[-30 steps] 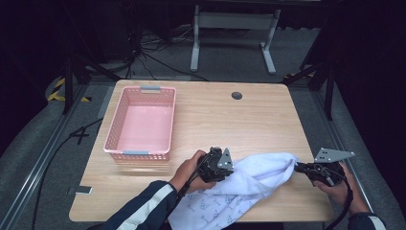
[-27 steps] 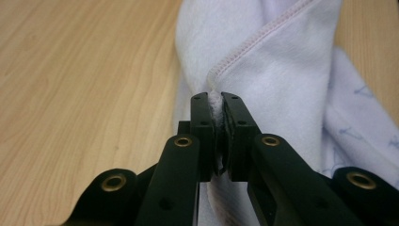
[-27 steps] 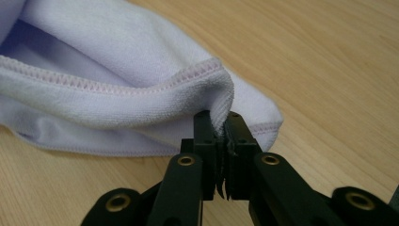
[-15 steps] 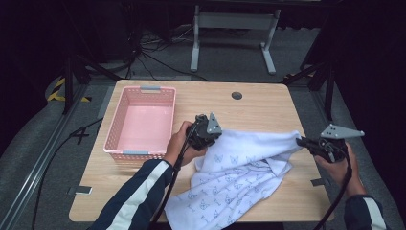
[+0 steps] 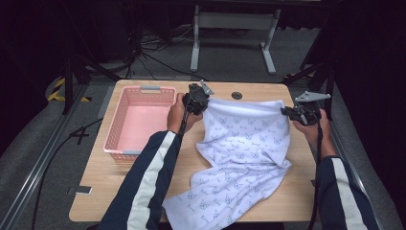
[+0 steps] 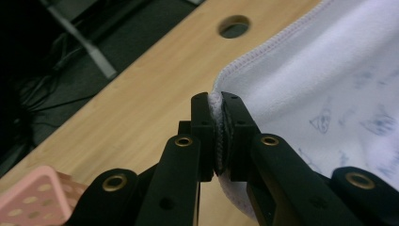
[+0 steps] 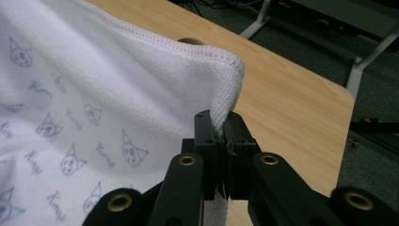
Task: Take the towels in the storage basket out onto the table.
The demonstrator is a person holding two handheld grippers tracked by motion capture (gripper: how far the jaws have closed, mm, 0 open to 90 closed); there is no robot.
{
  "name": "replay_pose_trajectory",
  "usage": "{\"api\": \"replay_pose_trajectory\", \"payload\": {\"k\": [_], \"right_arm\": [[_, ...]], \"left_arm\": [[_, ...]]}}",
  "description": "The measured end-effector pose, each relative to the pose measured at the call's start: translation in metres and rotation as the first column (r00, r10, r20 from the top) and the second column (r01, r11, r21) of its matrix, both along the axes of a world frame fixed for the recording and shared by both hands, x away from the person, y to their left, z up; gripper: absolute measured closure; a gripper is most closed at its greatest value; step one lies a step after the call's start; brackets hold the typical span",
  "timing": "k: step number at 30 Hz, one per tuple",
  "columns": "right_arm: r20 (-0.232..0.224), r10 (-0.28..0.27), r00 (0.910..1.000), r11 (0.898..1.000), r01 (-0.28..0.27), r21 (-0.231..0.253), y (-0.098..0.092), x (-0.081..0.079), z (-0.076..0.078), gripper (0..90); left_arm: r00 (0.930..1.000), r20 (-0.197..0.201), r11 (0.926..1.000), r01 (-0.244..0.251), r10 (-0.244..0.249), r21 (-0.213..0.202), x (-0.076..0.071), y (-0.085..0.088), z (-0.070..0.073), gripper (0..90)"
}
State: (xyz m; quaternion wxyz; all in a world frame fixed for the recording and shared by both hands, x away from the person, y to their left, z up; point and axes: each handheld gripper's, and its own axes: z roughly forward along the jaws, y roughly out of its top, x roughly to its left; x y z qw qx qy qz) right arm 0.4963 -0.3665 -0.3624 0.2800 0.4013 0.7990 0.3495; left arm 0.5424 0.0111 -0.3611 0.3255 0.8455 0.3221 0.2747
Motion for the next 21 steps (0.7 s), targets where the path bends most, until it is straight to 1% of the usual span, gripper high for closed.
{"api": "replay_pose_trajectory", "payload": {"k": [1,2,3,4,5,6,7,8,9,10,11,12,13,14,15,16,17,18,19,20,21], "right_arm": [[0.010,-0.022,0.9997,1.000,0.022,-0.020,0.005,0.011,0.002,86.3],[0.010,-0.022,0.9997,1.000,0.022,-0.020,0.005,0.011,0.002,86.3],[0.017,-0.039,0.9991,0.999,0.039,-0.017,0.007,0.017,0.004,86.3],[0.020,-0.051,0.9985,0.999,0.051,-0.016,0.008,0.023,0.005,86.3],[0.022,-0.070,0.9973,0.997,0.071,-0.018,0.010,0.029,0.006,85.9],[0.029,-0.099,0.9947,0.995,0.100,-0.030,0.013,0.037,0.007,81.7],[0.028,-0.127,0.9915,0.991,0.128,-0.048,0.014,0.043,0.007,75.0],[0.035,-0.177,0.9836,0.982,0.178,-0.056,0.015,0.048,0.006,72.2],[0.029,-0.193,0.9808,0.979,0.194,-0.057,0.016,0.052,0.006,63.9],[0.017,-0.198,0.9801,0.978,0.199,-0.058,0.018,0.056,0.005,56.4],[0.013,-0.211,0.9774,0.975,0.211,-0.063,0.019,0.056,0.005,56.4],[0.007,-0.213,0.9771,0.975,0.213,-0.063,0.020,0.055,0.005,56.5],[0.000,-0.188,0.9822,0.981,0.188,-0.051,0.021,0.052,0.005,55.3],[-0.002,-0.170,0.9855,0.985,0.170,-0.041,0.021,0.047,0.006,55.0],[-0.007,-0.149,0.9889,0.988,0.148,-0.040,0.020,0.041,0.006,55.2],[-0.015,-0.130,0.9914,0.991,0.129,-0.026,0.020,0.036,0.006,54.9],[-0.023,-0.094,0.9953,0.995,0.094,-0.017,0.018,0.026,0.004,53.7],[-0.031,-0.076,0.9966,0.997,0.076,0.003,0.017,0.016,0.002,53.9],[-0.040,-0.056,0.9976,0.998,0.056,0.013,0.015,0.009,-0.002,54.0],[-0.071,-0.010,0.9974,1.000,0.010,0.002,0.015,-0.007,-0.010,53.0],[-0.076,0.010,0.9971,1.000,-0.010,-0.004,0.015,-0.019,-0.015,53.3]], "left_arm": [[0.9997,0.008,0.9997,-0.024,0.024,-0.012,0.005,-0.001,-0.001,85.0],[0.9997,0.008,0.9997,-0.024,0.024,-0.012,0.005,-0.001,-0.001,84.5],[0.9986,0.020,0.9984,-0.049,0.050,-0.029,0.009,-0.002,-0.002,84.5],[0.9974,0.018,0.9973,-0.069,0.070,-0.023,0.013,-0.003,-0.002,83.9],[0.9943,0.019,0.9943,-0.105,0.105,-0.018,0.018,-0.006,-0.003,81.1],[0.9922,0.010,0.9922,-0.124,0.124,-0.005,0.021,-0.007,-0.004,76.7],[0.9888,0.011,0.9889,-0.149,0.149,-0.011,0.024,-0.010,-0.006,73.0],[0.9855,0.003,0.9854,-0.169,0.169,-0.020,0.024,-0.012,-0.006,67.1],[0.9844,-0.004,0.9838,-0.176,0.176,-0.033,0.023,-0.015,-0.006,60.6],[0.9873,-0.008,0.9861,-0.159,0.159,-0.048,0.022,-0.017,-0.007,54.9],[0.9897,-0.019,0.9880,-0.143,0.142,-0.060,0.018,-0.020,-0.006,53.0],[0.9932,-0.013,0.9918,-0.116,0.116,-0.052,0.013,-0.024,-0.004,50.5],[0.9965,-0.029,0.9948,-0.079,0.078,-0.064,0.009,-0.026,-0.004,45.9],[0.9972,-0.050,0.9963,-0.059,0.056,-0.063,0.002,-0.029,-0.003,45.5],[0.9980,-0.046,0.9978,-0.046,0.044,-0.048,-0.003,-0.031,-0.001,44.2],[0.9985,-0.055,0.9981,-0.004,0.001,-0.061,-0.015,-0.033,0.000,44.2],[0.9943,-0.092,0.9955,0.047,-0.055,-0.082,-0.025,-0.036,-0.002,45.2],[0.9913,-0.098,0.9939,0.081,-0.088,-0.075,-0.034,-0.038,-0.003,45.3],[0.9823,-0.115,0.9884,0.143,-0.148,-0.052,-0.054,-0.040,-0.008,46.5],[0.9689,-0.136,0.9779,0.200,-0.207,-0.062,-0.066,-0.040,-0.014,50.6],[0.9602,-0.150,0.9714,0.228,-0.235,-0.068,-0.076,-0.040,-0.019,53.1]]}}
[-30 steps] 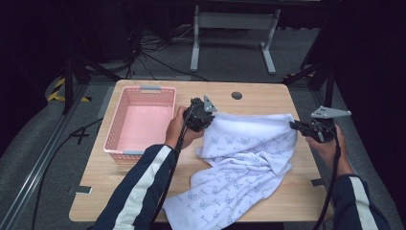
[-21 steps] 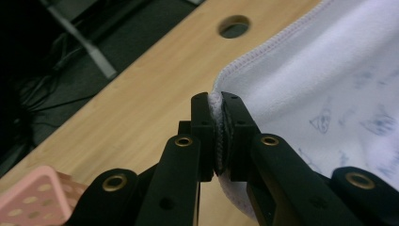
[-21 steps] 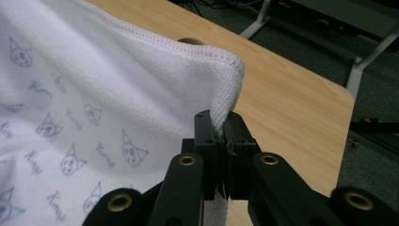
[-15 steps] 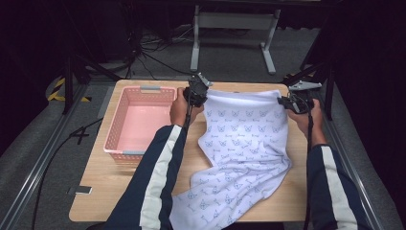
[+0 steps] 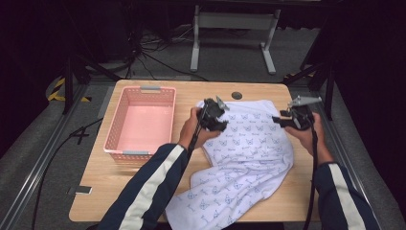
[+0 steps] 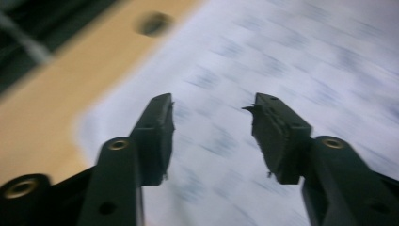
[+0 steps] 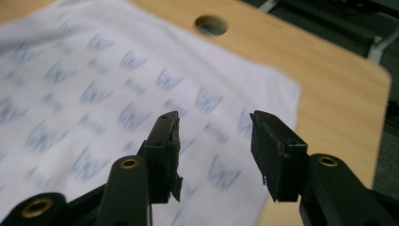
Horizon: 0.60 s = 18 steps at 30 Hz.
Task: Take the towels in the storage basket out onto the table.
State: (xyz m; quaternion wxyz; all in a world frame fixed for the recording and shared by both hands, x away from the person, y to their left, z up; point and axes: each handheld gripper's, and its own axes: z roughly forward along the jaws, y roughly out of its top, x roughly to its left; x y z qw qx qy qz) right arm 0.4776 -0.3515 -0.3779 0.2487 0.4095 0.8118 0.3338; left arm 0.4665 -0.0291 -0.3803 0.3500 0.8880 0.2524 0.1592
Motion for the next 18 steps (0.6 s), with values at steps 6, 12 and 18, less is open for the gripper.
{"api": "replay_pose_trajectory", "payload": {"k": [6,12,18], "right_arm": [[-0.099,0.087,0.9913,0.995,-0.082,0.055,-0.003,-0.063,-0.030,53.7],[-0.125,0.122,0.9846,0.992,-0.118,0.038,0.002,-0.108,-0.052,53.1],[-0.153,0.009,0.9882,1.000,-0.013,-0.027,-0.011,-0.092,-0.071,50.6]], "left_arm": [[0.9952,-0.042,0.9913,0.092,-0.088,0.094,-0.045,0.005,-0.035,59.4],[0.9961,-0.088,0.9952,0.008,0.000,0.097,-0.039,0.018,-0.065,67.6],[0.9958,-0.073,0.9960,-0.051,0.056,0.073,-0.020,0.026,-0.074,71.0]]}}
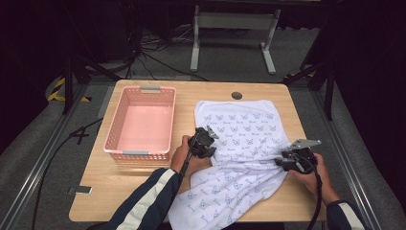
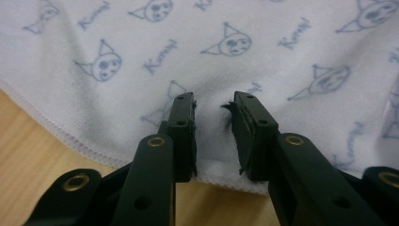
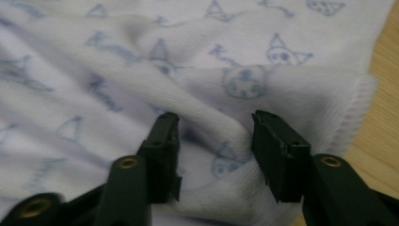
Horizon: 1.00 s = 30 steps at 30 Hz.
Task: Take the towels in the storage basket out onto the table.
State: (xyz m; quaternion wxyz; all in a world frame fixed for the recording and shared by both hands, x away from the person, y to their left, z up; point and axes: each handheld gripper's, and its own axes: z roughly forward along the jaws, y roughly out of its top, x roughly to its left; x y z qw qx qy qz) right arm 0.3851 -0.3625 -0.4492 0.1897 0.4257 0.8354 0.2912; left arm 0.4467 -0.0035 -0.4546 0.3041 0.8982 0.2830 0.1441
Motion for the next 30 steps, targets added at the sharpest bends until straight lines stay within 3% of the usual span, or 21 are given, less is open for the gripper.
{"api": "replay_pose_trajectory", "payload": {"k": [2,3,5,7,9,11,12,13,15,17,21,23,24,25,27,28,30], "right_arm": [[-0.009,-0.022,0.9997,0.999,0.023,0.033,-0.006,0.009,-0.001,52.3],[0.006,-0.030,0.9995,0.999,0.030,0.022,-0.008,0.013,-0.001,51.9],[0.024,-0.065,0.9976,0.998,0.064,0.015,-0.013,0.024,-0.001,51.6],[0.045,-0.101,0.9939,0.995,0.102,-0.017,-0.015,0.036,0.000,49.8],[0.080,-0.133,0.9878,0.989,0.137,-0.050,-0.014,0.046,0.000,47.2],[0.085,-0.144,0.9859,0.986,0.150,-0.066,-0.011,0.050,0.001,46.5],[0.083,-0.136,0.9873,0.989,0.140,-0.046,-0.009,0.047,0.003,48.4],[0.076,-0.102,0.9918,0.995,0.103,-0.005,-0.008,0.039,0.007,48.9],[0.080,-0.009,0.9968,1.000,0.007,0.027,-0.002,0.018,0.015,51.1],[0.049,0.102,0.9936,0.991,-0.106,0.087,0.006,-0.006,0.018,53.4],[0.035,0.197,0.9798,0.977,-0.199,0.077,0.024,-0.047,0.016,53.4],[0.005,0.192,0.9813,0.978,-0.192,0.087,0.029,-0.054,0.010,55.5],[-0.010,0.196,0.9806,0.980,-0.196,0.024,0.032,-0.054,0.004,55.7],[-0.008,0.186,0.9826,0.983,-0.186,-0.008,0.032,-0.054,0.001,55.8],[-0.013,0.171,0.9851,0.985,-0.171,-0.007,0.031,-0.053,-0.001,55.3],[-0.024,0.160,0.9868,0.987,-0.160,0.028,0.027,-0.051,-0.002,55.9],[-0.004,0.077,0.9970,0.997,-0.077,-0.010,0.012,-0.047,-0.001,52.3]], "left_arm": [[0.9990,0.036,0.9993,-0.027,0.026,0.024,0.005,0.000,-0.001,71.2],[0.9990,0.031,0.9993,-0.034,0.033,0.014,0.008,0.001,-0.001,72.4],[0.9968,0.061,0.9978,-0.054,0.052,0.039,0.016,0.000,-0.001,72.0],[0.9956,0.041,0.9962,-0.085,0.084,0.021,0.023,0.000,-0.001,71.9],[0.9926,0.060,0.9934,-0.108,0.106,0.038,0.023,-0.005,0.000,64.8],[0.9949,0.055,0.9963,-0.086,0.085,0.011,0.016,-0.007,0.005,59.0],[0.9965,0.060,0.9983,-0.058,0.058,-0.012,0.009,-0.007,0.010,56.2],[0.9970,0.073,0.9996,-0.024,0.025,-0.011,0.001,-0.007,0.014,55.2],[0.9970,0.056,0.9975,0.056,-0.054,-0.042,-0.015,-0.005,0.019,51.9],[0.9927,0.039,0.9934,0.114,-0.114,-0.008,-0.031,-0.004,0.017,52.8],[0.9899,0.011,0.9900,0.141,-0.141,-0.007,-0.044,0.003,0.008,57.7],[0.9928,-0.032,0.9932,0.116,-0.116,0.006,-0.043,0.008,0.001,58.2],[0.9926,-0.042,0.9935,0.114,-0.113,0.001,-0.044,0.010,0.000,62.9],[0.9927,-0.042,0.9936,0.113,-0.113,-0.005,-0.044,0.012,-0.001,65.4],[0.9925,-0.038,0.9932,0.116,-0.116,-0.004,-0.043,0.014,-0.001,74.2],[0.9934,-0.032,0.9938,0.111,-0.110,0.011,-0.044,0.018,0.000,74.2],[0.9914,-0.044,0.9923,0.123,-0.123,0.009,-0.044,0.024,0.000,88.7]]}}
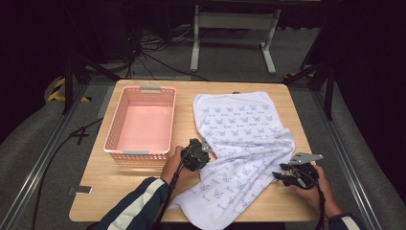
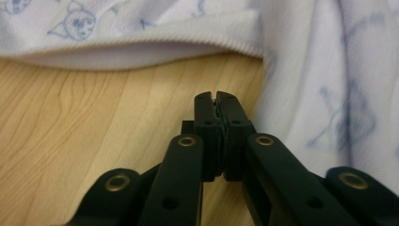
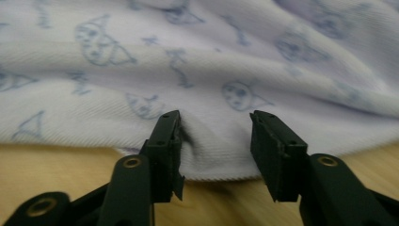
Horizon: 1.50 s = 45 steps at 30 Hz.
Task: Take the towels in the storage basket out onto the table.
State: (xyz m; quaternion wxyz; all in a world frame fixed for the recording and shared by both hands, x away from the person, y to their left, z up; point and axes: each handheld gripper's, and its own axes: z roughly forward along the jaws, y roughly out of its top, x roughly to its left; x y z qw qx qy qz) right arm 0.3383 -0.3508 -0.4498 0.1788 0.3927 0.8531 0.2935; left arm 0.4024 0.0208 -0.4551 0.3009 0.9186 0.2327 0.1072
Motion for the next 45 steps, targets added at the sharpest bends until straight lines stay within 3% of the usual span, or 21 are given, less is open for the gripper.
{"api": "replay_pose_trajectory", "payload": {"k": [6,8,10,11,14,15,16,17,18,19,22,26,30,31,33,35,38,40,42,43,45], "right_arm": [[0.053,-0.155,0.9865,0.987,0.157,-0.043,-0.028,0.013,0.001,51.6],[0.068,-0.200,0.9774,0.976,0.205,-0.068,-0.036,0.020,0.002,51.4],[0.081,-0.206,0.9752,0.975,0.212,-0.070,-0.039,0.022,0.002,51.8],[0.077,-0.206,0.9755,0.976,0.210,-0.050,-0.039,0.020,0.003,51.8],[0.073,-0.101,0.9922,0.994,0.098,0.041,-0.034,0.005,0.012,53.4],[0.073,-0.101,0.9922,0.994,0.098,0.041,-0.034,0.005,0.012,53.4],[0.076,-0.009,0.9971,0.997,0.003,0.081,-0.025,-0.005,0.017,51.5],[0.060,0.111,0.9920,0.984,-0.118,0.136,-0.014,-0.015,0.021,51.0],[0.054,0.166,0.9846,0.974,-0.173,0.148,-0.006,-0.021,0.022,49.8],[0.056,0.237,0.9698,0.959,-0.243,0.147,0.006,-0.029,0.023,48.7],[0.025,0.431,0.9020,0.891,-0.430,0.144,0.046,-0.051,0.020,44.8],[-0.023,0.525,0.8506,0.842,-0.515,0.161,0.078,-0.061,0.010,40.6],[-0.078,0.553,0.8295,0.832,-0.544,0.113,0.102,-0.063,-0.002,38.6],[-0.084,0.560,0.8245,0.828,-0.552,0.097,0.106,-0.063,-0.005,38.8],[-0.052,0.547,0.8357,0.837,-0.544,0.054,0.108,-0.063,-0.005,57.1],[-0.057,0.545,0.8362,0.838,-0.542,0.060,0.107,-0.062,-0.004,65.4],[-0.055,0.557,0.8289,0.831,-0.555,0.039,0.105,-0.063,-0.002,82.9],[-0.079,0.597,0.7979,0.802,-0.597,0.036,0.103,-0.068,0.000,84.2],[-0.099,0.660,0.7450,0.751,-0.655,0.075,0.099,-0.073,0.004,84.2],[-0.113,0.697,0.7076,0.717,-0.689,0.107,0.096,-0.077,0.007,84.1],[-0.111,0.740,0.6630,0.672,-0.732,0.110,0.096,-0.087,0.014,83.7]], "left_arm": [[0.9999,0.009,0.9997,0.012,-0.012,0.020,-0.010,0.009,0.001,89.9],[0.9998,-0.013,0.9998,-0.014,0.014,-0.012,-0.009,0.013,-0.001,89.7],[0.9981,-0.061,0.9932,-0.001,-0.006,-0.117,-0.012,0.015,0.000,74.4],[0.9986,-0.051,0.9882,0.006,-0.014,-0.153,-0.016,0.012,0.003,71.6],[0.9963,-0.053,0.9757,0.056,-0.068,-0.212,-0.027,-0.004,0.008,61.8],[0.9963,-0.053,0.9757,0.056,-0.068,-0.212,-0.027,-0.004,0.008,57.7],[0.9974,-0.011,0.9849,0.069,-0.072,-0.159,-0.031,-0.011,0.009,57.7],[0.9971,0.024,0.9894,0.075,-0.072,-0.125,-0.032,-0.014,0.010,53.7],[0.9970,0.049,0.9903,0.065,-0.060,-0.123,-0.030,-0.017,0.010,50.8],[0.9982,0.050,0.9845,0.042,-0.034,-0.170,-0.027,-0.019,0.009,51.9],[0.9977,0.063,0.9765,-0.009,0.023,-0.215,-0.008,-0.027,0.013,48.4],[0.9974,0.026,0.9773,-0.060,0.067,-0.203,0.014,-0.039,0.007,44.6],[0.9948,-0.004,0.9839,-0.102,0.102,-0.147,0.032,-0.045,-0.008,47.7],[0.9948,-0.004,0.9806,-0.101,0.102,-0.168,0.034,-0.044,-0.010,47.9],[0.9942,0.038,0.9863,-0.095,0.101,-0.135,0.034,-0.045,-0.010,55.5],[0.9924,0.070,0.9889,-0.093,0.102,-0.115,0.035,-0.044,-0.009,75.1],[0.9911,0.097,0.9921,-0.082,0.091,-0.095,0.040,-0.037,-0.009,85.0],[0.9893,0.099,0.9910,-0.098,0.107,-0.091,0.041,-0.036,-0.009,86.8],[0.9865,0.100,0.9910,-0.125,0.130,-0.047,0.042,-0.033,-0.005,87.0],[0.9837,0.093,0.9868,-0.149,0.154,-0.064,0.045,-0.030,-0.005,87.1],[0.9766,0.093,0.9804,-0.189,0.194,-0.054,0.050,-0.022,-0.003,87.2]]}}
